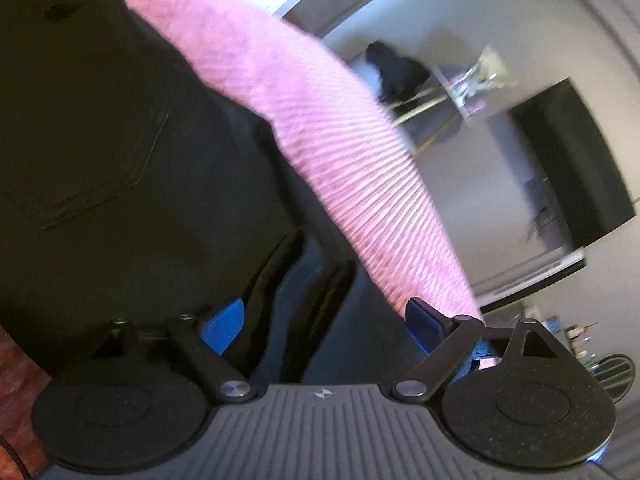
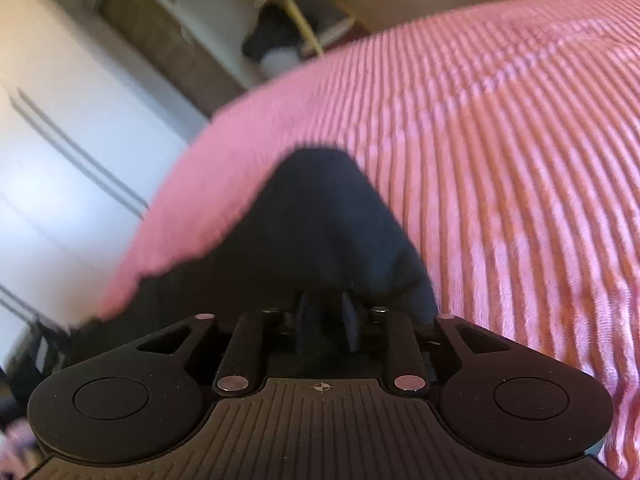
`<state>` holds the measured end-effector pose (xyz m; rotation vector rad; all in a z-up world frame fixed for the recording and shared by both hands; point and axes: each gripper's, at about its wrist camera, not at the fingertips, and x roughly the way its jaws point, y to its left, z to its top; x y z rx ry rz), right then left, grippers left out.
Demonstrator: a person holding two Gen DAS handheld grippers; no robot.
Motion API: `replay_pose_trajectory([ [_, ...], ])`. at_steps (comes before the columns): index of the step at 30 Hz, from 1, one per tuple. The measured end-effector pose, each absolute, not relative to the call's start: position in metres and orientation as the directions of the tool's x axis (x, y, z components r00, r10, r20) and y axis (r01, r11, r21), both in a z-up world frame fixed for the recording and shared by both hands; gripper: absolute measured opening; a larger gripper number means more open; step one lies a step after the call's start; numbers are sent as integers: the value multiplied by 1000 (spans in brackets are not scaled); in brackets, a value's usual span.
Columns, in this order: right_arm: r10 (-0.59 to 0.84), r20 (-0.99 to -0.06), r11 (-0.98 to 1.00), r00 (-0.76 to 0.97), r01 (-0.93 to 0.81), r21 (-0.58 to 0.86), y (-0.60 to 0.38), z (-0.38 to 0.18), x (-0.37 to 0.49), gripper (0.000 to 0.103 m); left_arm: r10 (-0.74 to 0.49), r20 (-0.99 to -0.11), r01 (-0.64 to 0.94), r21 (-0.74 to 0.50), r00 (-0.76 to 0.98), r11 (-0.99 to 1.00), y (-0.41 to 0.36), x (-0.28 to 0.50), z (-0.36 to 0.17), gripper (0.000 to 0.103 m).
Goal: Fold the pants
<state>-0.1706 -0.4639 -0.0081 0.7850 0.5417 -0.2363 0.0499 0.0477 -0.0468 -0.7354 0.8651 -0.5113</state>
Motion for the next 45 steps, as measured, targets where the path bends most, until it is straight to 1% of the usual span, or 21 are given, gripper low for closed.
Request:
replay_pose_trajectory([
  [2, -20, -513, 685, 858, 385, 618, -466, -2, -176, 45, -662, -504, 114, -742, 554, 660, 45, 50, -46, 99],
  [3, -20, -523, 683, 852, 394, 615, -467, -2, -176, 47, -663, -515, 112, -739, 543, 665, 43, 51, -47, 99],
  [5, -12, -605, 680, 797, 450, 579, -468, -11, -168, 55, -683, -541, 102, -743, 490, 662, 39, 59, -52, 99],
  [7, -16, -620, 683, 784, 462, 566, -467, -16, -166, 51, -699, -566, 86, -747, 437, 659, 34, 66, -59, 99],
  [8, -11, -612, 682, 791, 454, 574, -467, -14, -166, 55, -711, -566, 89, -753, 418, 652, 33, 69, -61, 99],
  [11, 25, -567, 645, 824, 419, 638, -469, -11, -173, 58, -750, -546, 111, -776, 375, 621, 32, 74, -63, 97],
  [13, 42, -542, 630, 839, 399, 666, -468, -10, -179, 59, -780, -524, 116, -800, 343, 588, 33, 77, -67, 80],
  [15, 40, -536, 625, 843, 397, 672, -469, -9, -181, 59, -802, -507, 128, -815, 316, 565, 31, 79, -69, 59],
  [17, 37, -523, 621, 852, 390, 680, -468, -8, -184, 59, -811, -498, 171, -809, 307, 562, 29, 76, -67, 47],
  [20, 39, -511, 619, 859, 381, 687, -470, -7, -178, 60, -807, -515, 250, -773, 287, 583, 16, 76, -60, 47],
  [22, 41, -512, 623, 858, 379, 684, -469, -5, -179, 60, -744, -601, 233, -710, 290, 664, 7, 80, -62, 61],
  [23, 39, -514, 626, 857, 380, 681, -468, -5, -180, 60, -724, -631, 214, -694, 279, 688, 4, 83, -67, 63],
  [26, 39, -519, 627, 854, 383, 678, -469, -8, -174, 62, -734, -626, 197, -710, 264, 676, 2, 91, -71, 63],
  [28, 40, -516, 630, 856, 379, 678, -470, -9, -172, 62, -728, -630, 197, -704, 270, 682, 3, 90, -75, 49],
  [29, 40, -510, 631, 859, 374, 680, -469, -8, -172, 62, -723, -636, 193, -700, 271, 688, 3, 91, -76, 31],
  [30, 45, -501, 635, 864, 362, 682, -469, -8, -172, 62, -721, -640, 182, -701, 266, 690, 3, 92, -78, 19],
  [31, 51, -488, 639, 871, 347, 686, -469, -7, -173, 62, -725, -638, 171, -708, 261, 685, 5, 93, -80, 19],
  [36, 47, -442, 628, 896, 318, 711, -469, -2, -184, 63, -753, -600, 150, -746, 271, 649, 16, 86, -82, 13],
  [37, 45, -441, 620, 896, 321, 716, -469, -1, -187, 66, -758, -587, 146, -755, 284, 639, 20, 85, -82, 13],
  [41, 66, -413, 562, 909, 308, 768, -469, 0, -206, 74, -814, -444, 147, -838, 375, 526, 41, 74, -75, 11],
  [45, 55, -394, 537, 917, 306, 786, -468, 2, -220, 76, -812, -333, 120, -892, 479, 436, 70, 62, -70, 11],
])
